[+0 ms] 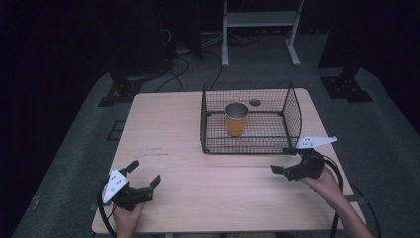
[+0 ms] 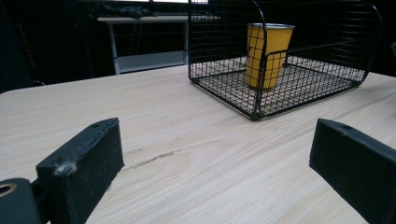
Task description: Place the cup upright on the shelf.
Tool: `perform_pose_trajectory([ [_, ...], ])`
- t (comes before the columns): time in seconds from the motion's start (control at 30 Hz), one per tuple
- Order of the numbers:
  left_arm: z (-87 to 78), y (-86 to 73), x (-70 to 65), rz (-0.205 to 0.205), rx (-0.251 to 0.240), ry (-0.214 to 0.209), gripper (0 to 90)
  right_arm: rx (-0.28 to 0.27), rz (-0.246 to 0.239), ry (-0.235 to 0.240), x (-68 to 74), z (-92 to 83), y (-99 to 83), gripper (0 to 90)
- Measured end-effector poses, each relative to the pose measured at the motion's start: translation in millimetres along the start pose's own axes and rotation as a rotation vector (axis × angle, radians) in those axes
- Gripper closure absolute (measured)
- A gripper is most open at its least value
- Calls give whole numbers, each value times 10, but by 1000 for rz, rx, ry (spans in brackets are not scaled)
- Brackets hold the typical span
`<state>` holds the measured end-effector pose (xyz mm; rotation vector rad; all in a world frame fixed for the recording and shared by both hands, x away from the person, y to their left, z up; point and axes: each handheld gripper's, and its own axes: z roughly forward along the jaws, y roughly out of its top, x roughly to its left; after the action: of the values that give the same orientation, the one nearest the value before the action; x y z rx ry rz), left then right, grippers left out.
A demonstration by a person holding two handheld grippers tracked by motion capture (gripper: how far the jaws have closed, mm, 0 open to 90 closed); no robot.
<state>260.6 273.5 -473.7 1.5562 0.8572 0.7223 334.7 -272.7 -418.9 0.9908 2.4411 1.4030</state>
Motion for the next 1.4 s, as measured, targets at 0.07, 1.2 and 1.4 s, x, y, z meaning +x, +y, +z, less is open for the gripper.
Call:
perform_pose_trajectory([
  [0.07, 1, 0, 0, 1, 0, 0, 22, 2, -1, -2, 2, -7, -18, 59],
  [1.2, 1, 1, 1, 2, 2, 3, 22, -36, 61, -28, 28, -176, -395, 60],
  [1.4, 9, 1, -5, 3, 4, 2, 22, -34, 55, -29, 76, -190, -442, 60],
])
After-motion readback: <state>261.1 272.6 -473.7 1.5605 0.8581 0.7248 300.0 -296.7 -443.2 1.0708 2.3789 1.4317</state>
